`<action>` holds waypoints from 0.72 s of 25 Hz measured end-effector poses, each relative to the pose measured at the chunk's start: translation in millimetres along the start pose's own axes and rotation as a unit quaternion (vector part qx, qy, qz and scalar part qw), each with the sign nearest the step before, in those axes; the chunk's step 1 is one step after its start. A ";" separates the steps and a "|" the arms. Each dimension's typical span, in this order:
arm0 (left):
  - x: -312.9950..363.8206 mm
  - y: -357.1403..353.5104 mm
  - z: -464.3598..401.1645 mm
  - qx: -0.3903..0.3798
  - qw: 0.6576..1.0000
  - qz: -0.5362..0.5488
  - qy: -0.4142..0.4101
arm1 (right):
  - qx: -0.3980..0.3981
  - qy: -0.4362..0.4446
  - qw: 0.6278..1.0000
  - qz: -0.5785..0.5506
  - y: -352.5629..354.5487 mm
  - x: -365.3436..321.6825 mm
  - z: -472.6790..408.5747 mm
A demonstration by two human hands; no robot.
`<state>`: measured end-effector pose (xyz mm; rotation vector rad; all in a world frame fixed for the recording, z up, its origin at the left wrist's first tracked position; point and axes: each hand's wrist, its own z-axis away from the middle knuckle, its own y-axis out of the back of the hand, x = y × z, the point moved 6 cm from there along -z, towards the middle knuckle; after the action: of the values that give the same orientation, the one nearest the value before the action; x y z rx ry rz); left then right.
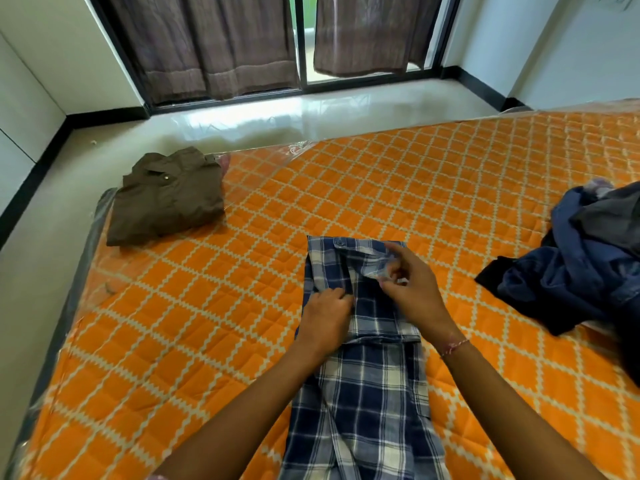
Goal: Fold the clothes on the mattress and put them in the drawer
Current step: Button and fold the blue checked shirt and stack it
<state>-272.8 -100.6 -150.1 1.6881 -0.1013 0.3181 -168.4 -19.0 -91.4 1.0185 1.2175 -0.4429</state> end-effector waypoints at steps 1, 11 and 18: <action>-4.5 0.4 1.8 -0.023 0.996 0.081 0.020 | -0.029 0.067 0.995 0.067 -9.4 -7.1 4.0; -25.0 8.4 0.7 0.037 0.996 0.002 0.085 | -0.108 0.091 0.912 0.384 -43.8 36.4 -6.2; -31.3 -33.6 30.2 -0.148 0.986 -0.081 0.000 | -0.179 0.073 0.877 0.440 -39.5 78.8 20.5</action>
<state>-289.8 -129.0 -194.0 1.3919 -0.0102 0.1705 -160.6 -38.5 -179.4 1.1671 0.7966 0.5644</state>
